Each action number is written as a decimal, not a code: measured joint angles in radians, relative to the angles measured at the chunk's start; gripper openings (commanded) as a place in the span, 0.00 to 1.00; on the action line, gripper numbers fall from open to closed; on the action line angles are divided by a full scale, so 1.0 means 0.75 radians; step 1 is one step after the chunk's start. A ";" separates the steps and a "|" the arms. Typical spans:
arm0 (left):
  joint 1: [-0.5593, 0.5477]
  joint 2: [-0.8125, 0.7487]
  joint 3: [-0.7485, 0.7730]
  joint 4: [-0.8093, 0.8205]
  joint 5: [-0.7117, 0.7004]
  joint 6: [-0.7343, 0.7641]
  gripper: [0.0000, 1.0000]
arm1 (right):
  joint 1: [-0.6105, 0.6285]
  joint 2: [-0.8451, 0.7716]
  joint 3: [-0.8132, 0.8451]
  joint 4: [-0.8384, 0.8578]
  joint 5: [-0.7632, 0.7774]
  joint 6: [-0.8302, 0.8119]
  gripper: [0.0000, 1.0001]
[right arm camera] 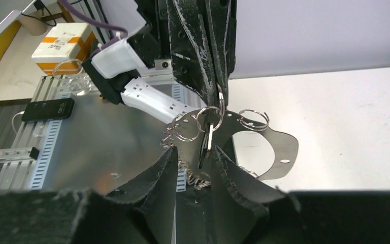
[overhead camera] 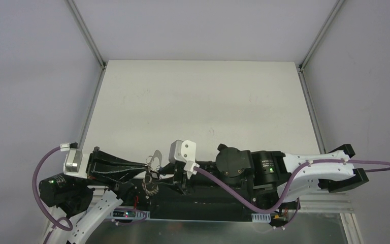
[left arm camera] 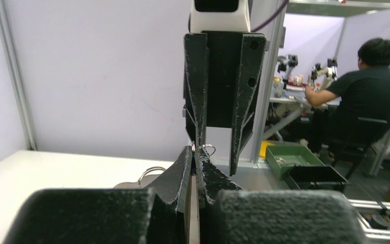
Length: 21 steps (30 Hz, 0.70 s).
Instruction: Put the keys on the keyring
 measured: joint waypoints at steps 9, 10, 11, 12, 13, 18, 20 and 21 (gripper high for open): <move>0.000 -0.085 -0.131 0.179 -0.177 -0.040 0.00 | 0.129 0.016 0.005 0.126 0.247 -0.229 0.32; 0.000 -0.088 -0.138 0.192 -0.185 -0.041 0.00 | 0.137 0.024 0.010 0.135 0.266 -0.255 0.32; 0.000 -0.091 -0.147 0.209 -0.194 -0.043 0.00 | 0.146 0.037 0.020 0.143 0.289 -0.286 0.32; 0.000 -0.094 -0.157 0.228 -0.207 -0.044 0.00 | 0.153 0.051 0.030 0.151 0.307 -0.315 0.31; 0.000 -0.098 -0.166 0.244 -0.217 -0.044 0.00 | 0.158 0.067 0.040 0.163 0.329 -0.348 0.31; 0.000 -0.112 -0.210 0.314 -0.252 -0.045 0.00 | 0.172 0.116 0.047 0.226 0.410 -0.504 0.29; 0.000 -0.114 -0.222 0.336 -0.256 -0.045 0.00 | 0.176 0.129 0.047 0.262 0.436 -0.566 0.29; 0.000 -0.114 -0.225 0.346 -0.256 -0.045 0.00 | 0.179 0.135 0.047 0.278 0.447 -0.595 0.29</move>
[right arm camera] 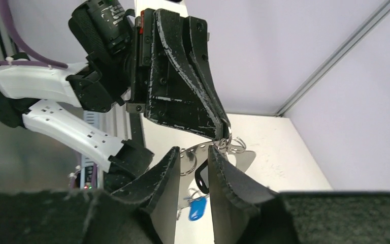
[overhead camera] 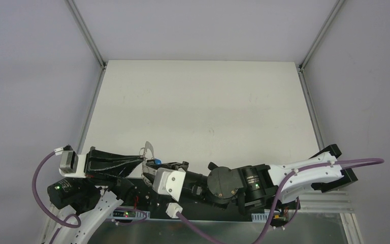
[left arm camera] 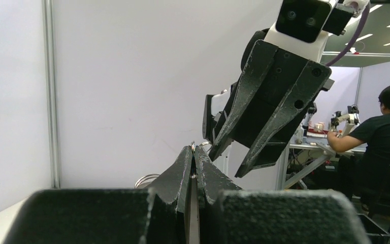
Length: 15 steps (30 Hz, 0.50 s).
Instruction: Put the keys on the keyring
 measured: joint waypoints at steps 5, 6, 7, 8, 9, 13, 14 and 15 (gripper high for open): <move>0.000 -0.001 -0.002 0.029 0.000 -0.001 0.00 | 0.012 0.030 0.003 0.064 0.042 -0.115 0.27; 0.000 -0.001 -0.002 0.034 0.000 -0.001 0.00 | 0.015 0.039 0.006 0.074 0.051 -0.135 0.27; 0.000 -0.001 -0.002 0.039 0.001 -0.001 0.00 | 0.017 0.048 0.009 0.079 0.058 -0.153 0.26; 0.000 -0.002 -0.002 0.041 0.001 -0.001 0.00 | 0.019 0.057 0.014 0.083 0.066 -0.170 0.26; 0.000 -0.002 -0.002 0.043 0.001 -0.003 0.00 | 0.022 0.064 0.015 0.088 0.074 -0.184 0.26; 0.000 -0.002 -0.002 0.047 0.002 -0.006 0.00 | 0.038 0.083 0.017 0.099 0.114 -0.241 0.25; 0.000 -0.002 -0.002 0.047 0.002 -0.008 0.00 | 0.046 0.084 0.017 0.099 0.123 -0.250 0.26; 0.000 -0.002 -0.002 0.047 0.002 -0.009 0.00 | 0.054 0.084 0.017 0.101 0.127 -0.254 0.26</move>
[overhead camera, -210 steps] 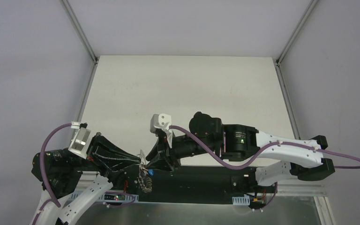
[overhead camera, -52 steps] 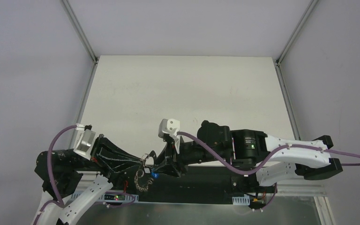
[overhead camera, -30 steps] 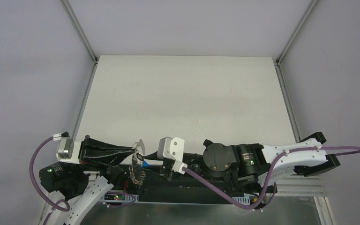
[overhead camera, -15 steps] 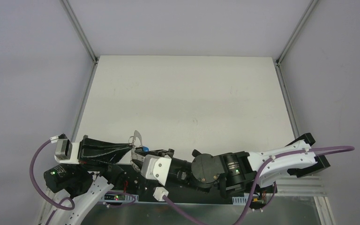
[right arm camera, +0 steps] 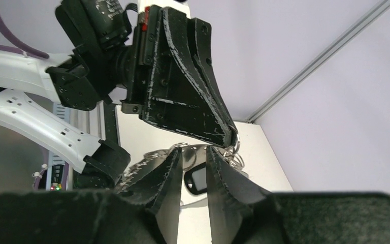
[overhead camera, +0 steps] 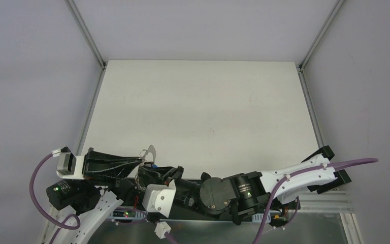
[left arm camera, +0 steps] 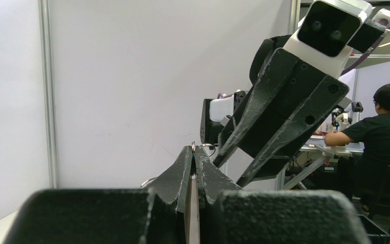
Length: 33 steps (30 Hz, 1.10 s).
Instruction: Put the keys on the keyring
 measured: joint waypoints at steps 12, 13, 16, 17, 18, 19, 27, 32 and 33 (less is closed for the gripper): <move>0.000 0.000 0.000 -0.003 0.002 -0.001 0.00 | 0.111 -0.001 0.011 0.018 0.052 -0.050 0.29; 0.000 0.000 0.000 -0.003 0.002 -0.001 0.00 | 0.115 -0.001 0.011 0.028 0.064 -0.071 0.29; 0.000 0.000 0.000 -0.003 0.002 -0.001 0.00 | 0.125 -0.001 0.011 0.078 0.102 -0.151 0.29; 0.000 0.000 0.000 -0.003 0.002 -0.001 0.00 | 0.126 -0.001 0.011 0.094 0.112 -0.173 0.29; 0.000 0.000 0.000 -0.003 0.002 -0.001 0.00 | 0.128 0.002 0.012 0.117 0.125 -0.203 0.29; 0.000 0.000 0.000 -0.003 0.002 -0.001 0.00 | 0.129 0.006 0.014 0.134 0.137 -0.228 0.29; 0.000 0.000 0.001 -0.016 0.004 -0.001 0.00 | 0.130 0.038 0.020 0.188 0.186 -0.341 0.29; 0.000 0.000 0.002 -0.029 0.004 -0.001 0.00 | 0.130 0.038 0.020 0.201 0.210 -0.354 0.29; 0.000 0.000 0.003 -0.033 0.004 -0.001 0.00 | 0.130 0.038 0.020 0.203 0.214 -0.354 0.29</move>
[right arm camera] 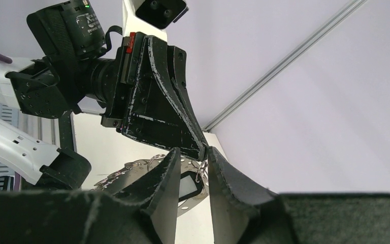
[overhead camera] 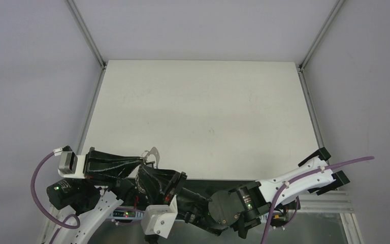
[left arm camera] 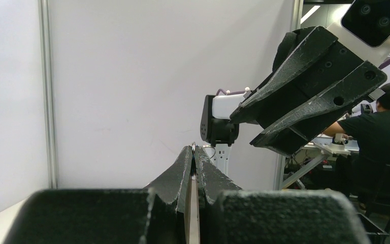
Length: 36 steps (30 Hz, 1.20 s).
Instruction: Put the keys on the keyring
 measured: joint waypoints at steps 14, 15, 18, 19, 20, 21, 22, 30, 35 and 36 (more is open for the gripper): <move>0.000 0.000 0.010 -0.005 0.000 -0.002 0.00 | -0.049 -0.035 -0.072 0.009 0.006 0.038 0.28; 0.000 0.000 0.010 -0.005 0.001 -0.002 0.00 | -0.056 -0.035 -0.074 0.009 0.006 0.043 0.28; 0.000 0.000 0.010 -0.005 0.001 -0.003 0.00 | -0.069 -0.036 -0.075 0.009 0.005 0.053 0.27; 0.000 0.000 0.011 -0.005 0.002 -0.003 0.00 | -0.073 -0.037 -0.075 0.009 0.005 0.056 0.27; 0.000 0.000 0.011 -0.005 0.002 -0.003 0.00 | -0.075 -0.037 -0.075 0.009 0.004 0.058 0.26; 0.000 0.000 0.011 -0.005 0.002 -0.003 0.00 | -0.078 -0.039 -0.077 0.009 0.004 0.062 0.26; 0.000 0.000 0.012 -0.005 0.003 -0.004 0.00 | -0.081 -0.040 -0.080 0.010 0.003 0.064 0.25; 0.000 0.000 0.012 -0.005 0.006 -0.004 0.00 | -0.093 -0.042 -0.094 0.012 -0.001 0.085 0.07; 0.000 0.000 0.012 -0.006 0.007 -0.004 0.00 | -0.093 -0.042 -0.094 0.011 -0.001 0.094 0.00; 0.000 0.000 0.013 -0.006 0.007 -0.004 0.00 | -0.093 -0.042 -0.094 0.011 -0.001 0.096 0.00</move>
